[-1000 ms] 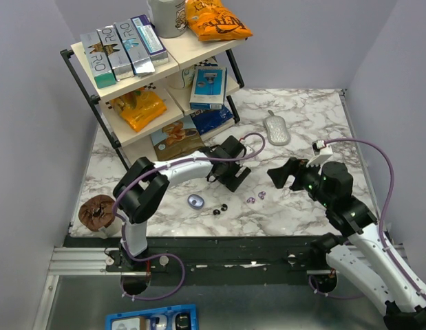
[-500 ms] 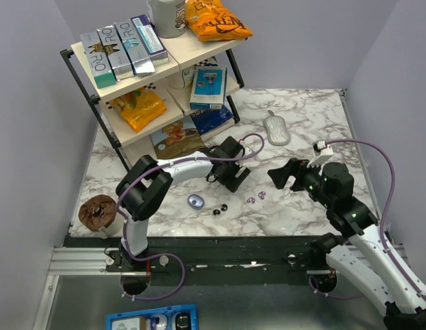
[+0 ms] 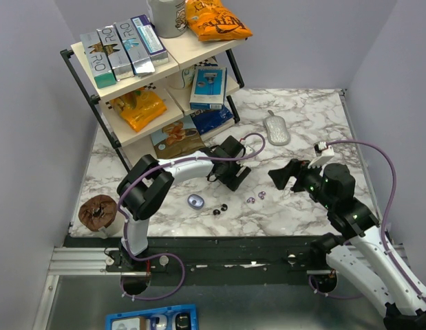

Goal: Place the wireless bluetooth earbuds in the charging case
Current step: Pick up the charging case at the center of the board.

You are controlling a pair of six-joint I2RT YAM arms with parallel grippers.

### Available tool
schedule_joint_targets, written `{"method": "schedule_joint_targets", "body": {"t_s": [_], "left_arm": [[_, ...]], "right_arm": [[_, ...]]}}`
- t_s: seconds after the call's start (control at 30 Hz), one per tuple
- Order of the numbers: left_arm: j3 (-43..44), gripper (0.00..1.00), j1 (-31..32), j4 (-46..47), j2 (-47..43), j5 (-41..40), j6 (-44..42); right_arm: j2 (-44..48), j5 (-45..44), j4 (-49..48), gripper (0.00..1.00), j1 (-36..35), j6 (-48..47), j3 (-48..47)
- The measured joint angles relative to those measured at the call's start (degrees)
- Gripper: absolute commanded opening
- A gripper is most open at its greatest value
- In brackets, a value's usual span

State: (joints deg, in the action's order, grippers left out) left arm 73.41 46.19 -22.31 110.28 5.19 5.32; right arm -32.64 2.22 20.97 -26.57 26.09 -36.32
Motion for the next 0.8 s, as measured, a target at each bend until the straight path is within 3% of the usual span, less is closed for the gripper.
{"method": "schedule_joint_targets", "body": {"t_s": [0.3, 0.53, 0.8], "left_arm": [[0.0, 0.83, 0.0, 0.2, 0.1, 0.0, -0.9], [0.0, 0.9, 0.0, 0.2, 0.1, 0.0, -1.2], [0.0, 0.87, 0.0, 0.1, 0.1, 0.0, -1.3]], "right_arm": [[0.3, 0.0, 0.2, 1.0, 0.0, 0.0, 0.0], [0.3, 0.0, 0.3, 1.0, 0.0, 0.0, 0.0], [0.6, 0.0, 0.6, 1.0, 0.0, 0.0, 0.2]]}}
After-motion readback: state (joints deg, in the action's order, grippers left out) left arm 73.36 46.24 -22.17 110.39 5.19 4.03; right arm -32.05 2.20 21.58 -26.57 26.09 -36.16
